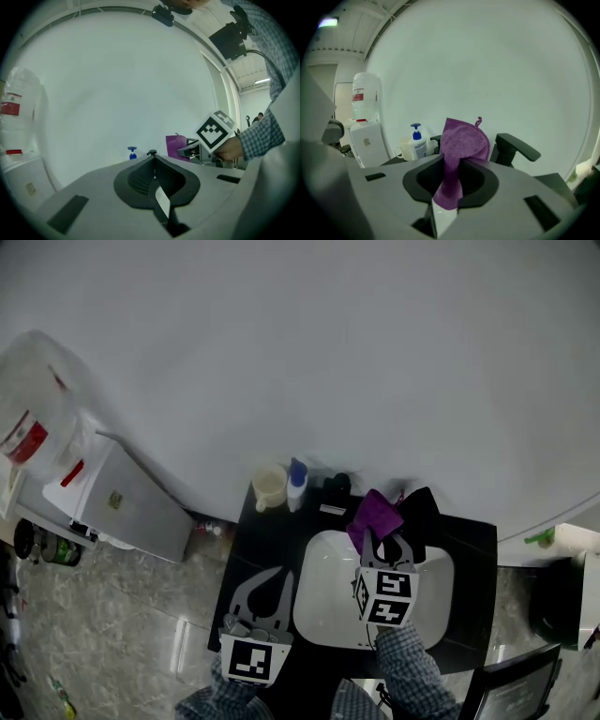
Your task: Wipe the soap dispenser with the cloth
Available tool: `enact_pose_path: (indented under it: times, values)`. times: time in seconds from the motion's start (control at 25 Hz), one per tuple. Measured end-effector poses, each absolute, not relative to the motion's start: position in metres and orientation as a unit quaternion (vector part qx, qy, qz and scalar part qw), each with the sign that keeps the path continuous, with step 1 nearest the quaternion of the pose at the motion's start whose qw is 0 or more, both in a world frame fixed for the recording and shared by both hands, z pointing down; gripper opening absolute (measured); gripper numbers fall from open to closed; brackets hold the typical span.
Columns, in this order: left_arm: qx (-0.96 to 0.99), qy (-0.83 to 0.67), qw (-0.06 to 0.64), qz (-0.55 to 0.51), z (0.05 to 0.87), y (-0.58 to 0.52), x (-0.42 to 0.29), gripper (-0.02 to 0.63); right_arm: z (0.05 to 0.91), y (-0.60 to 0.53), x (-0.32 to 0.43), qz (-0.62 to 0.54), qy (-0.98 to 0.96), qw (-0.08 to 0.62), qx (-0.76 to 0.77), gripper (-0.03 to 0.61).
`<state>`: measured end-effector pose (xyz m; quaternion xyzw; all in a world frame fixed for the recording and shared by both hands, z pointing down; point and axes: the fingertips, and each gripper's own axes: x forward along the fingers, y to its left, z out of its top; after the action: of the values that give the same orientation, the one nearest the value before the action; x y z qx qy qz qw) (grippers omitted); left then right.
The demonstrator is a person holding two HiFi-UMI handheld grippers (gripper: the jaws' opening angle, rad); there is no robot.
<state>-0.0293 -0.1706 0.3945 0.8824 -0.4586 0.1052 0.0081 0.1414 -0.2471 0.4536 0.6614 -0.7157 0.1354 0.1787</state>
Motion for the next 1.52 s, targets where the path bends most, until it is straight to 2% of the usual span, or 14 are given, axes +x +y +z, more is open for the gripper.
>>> enact_pose_path:
  times: [0.36,0.88,1.36,1.52]
  values:
    - [0.901,-0.426,-0.005,0.081,0.383,-0.147,-0.034,0.002,0.443,-0.176,0.132,0.153,-0.69,0.148,0.691,0.08]
    - [0.906,-0.413,-0.031,0.085,0.369,-0.098,-0.043,0.002,0.403,-0.122,0.119,0.116,-0.708,0.113,0.687,0.08]
    - [0.909,-0.407,-0.03,0.088,0.37,0.042,0.001,0.002,0.381,0.022,0.136,0.093,-0.733,0.088,0.668,0.08]
    - [0.907,-0.415,-0.004,0.069,0.371,0.089,0.014,0.002,0.385,0.074,0.143,0.092,-0.741,0.089,0.66,0.08]
